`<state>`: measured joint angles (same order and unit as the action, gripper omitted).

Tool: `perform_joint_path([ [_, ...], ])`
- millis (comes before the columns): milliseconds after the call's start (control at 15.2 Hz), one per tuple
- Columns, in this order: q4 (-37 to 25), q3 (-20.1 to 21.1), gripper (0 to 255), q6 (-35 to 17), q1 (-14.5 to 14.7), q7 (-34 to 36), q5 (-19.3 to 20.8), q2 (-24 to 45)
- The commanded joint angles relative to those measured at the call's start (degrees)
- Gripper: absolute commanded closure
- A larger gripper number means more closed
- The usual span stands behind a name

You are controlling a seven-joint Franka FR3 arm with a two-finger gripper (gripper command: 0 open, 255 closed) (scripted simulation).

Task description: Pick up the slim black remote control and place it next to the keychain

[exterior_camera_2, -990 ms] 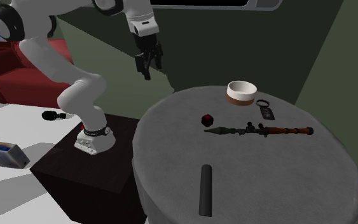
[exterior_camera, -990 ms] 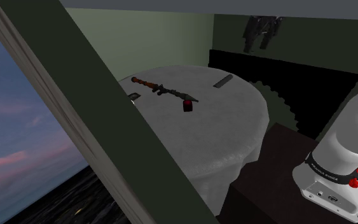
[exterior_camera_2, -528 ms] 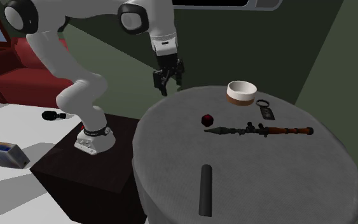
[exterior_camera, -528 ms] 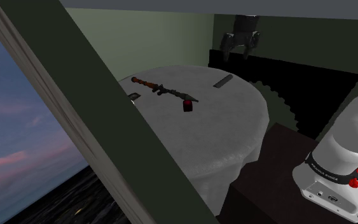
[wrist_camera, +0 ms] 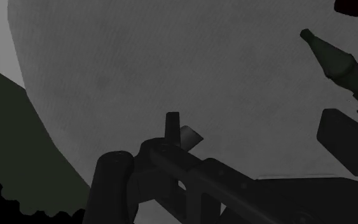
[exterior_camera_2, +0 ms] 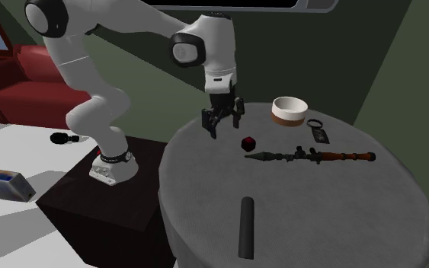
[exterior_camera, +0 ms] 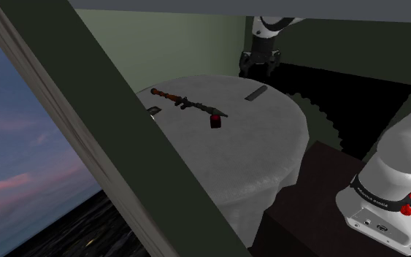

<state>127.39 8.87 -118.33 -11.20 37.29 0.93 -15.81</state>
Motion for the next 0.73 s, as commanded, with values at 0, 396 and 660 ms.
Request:
perform_joint_path([
  [0, -1.6, 0.6, 0, -1.9, -1.2, 4.7, 1.7, 3.7],
  [396, -7.6, 0.3, 0, -5.9, -4.1, 17.6, 7.6, 15.0],
  [660, -12.3, -1.2, 0, -7.2, -5.2, 25.6, 11.2, 22.1],
])
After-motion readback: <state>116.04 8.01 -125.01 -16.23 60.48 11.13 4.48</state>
